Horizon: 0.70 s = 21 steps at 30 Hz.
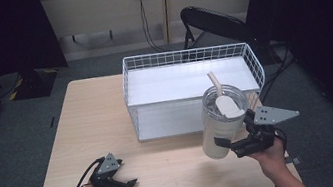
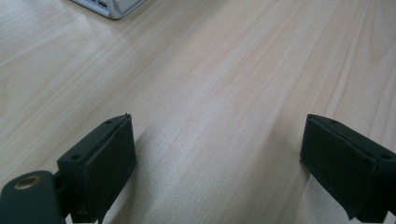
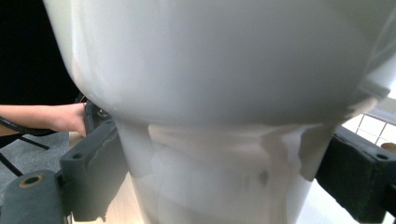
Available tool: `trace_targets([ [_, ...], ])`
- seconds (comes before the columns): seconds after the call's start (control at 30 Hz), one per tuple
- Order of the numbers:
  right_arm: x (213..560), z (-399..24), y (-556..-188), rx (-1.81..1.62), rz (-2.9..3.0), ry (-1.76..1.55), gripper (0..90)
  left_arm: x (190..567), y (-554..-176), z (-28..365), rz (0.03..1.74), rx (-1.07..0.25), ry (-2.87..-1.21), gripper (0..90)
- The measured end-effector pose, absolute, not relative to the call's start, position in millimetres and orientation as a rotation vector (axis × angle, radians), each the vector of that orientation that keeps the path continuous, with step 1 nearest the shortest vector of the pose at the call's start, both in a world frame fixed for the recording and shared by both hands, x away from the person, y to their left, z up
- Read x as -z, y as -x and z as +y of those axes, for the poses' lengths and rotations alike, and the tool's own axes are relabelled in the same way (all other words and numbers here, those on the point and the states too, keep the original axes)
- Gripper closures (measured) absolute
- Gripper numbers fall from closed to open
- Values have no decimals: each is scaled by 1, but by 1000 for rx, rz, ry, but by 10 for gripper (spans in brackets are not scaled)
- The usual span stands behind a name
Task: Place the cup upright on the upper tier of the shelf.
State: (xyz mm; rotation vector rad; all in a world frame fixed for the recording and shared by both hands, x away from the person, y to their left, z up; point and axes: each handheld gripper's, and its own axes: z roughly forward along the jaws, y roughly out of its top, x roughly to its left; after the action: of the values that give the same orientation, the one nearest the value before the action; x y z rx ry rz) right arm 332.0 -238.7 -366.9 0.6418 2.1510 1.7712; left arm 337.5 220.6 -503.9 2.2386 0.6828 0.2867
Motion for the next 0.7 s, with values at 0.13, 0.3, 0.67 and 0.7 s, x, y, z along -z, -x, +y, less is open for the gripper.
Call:
trace_targets([
  [0.13,362,-239,-333,-1779,2149,-644,100,504,-338,221,683,-287,-2239,98],
  [0.3,353,-239,-337,-1782,2150,-642,100,504,-338,221,682,-287,-2240,97],
  [0.67,336,-238,-343,-1783,2152,-637,101,504,-338,221,682,-287,-2240,98],
  [0.7,336,-238,-343,-1783,2152,-637,101,504,-338,221,683,-287,-2239,98],
])
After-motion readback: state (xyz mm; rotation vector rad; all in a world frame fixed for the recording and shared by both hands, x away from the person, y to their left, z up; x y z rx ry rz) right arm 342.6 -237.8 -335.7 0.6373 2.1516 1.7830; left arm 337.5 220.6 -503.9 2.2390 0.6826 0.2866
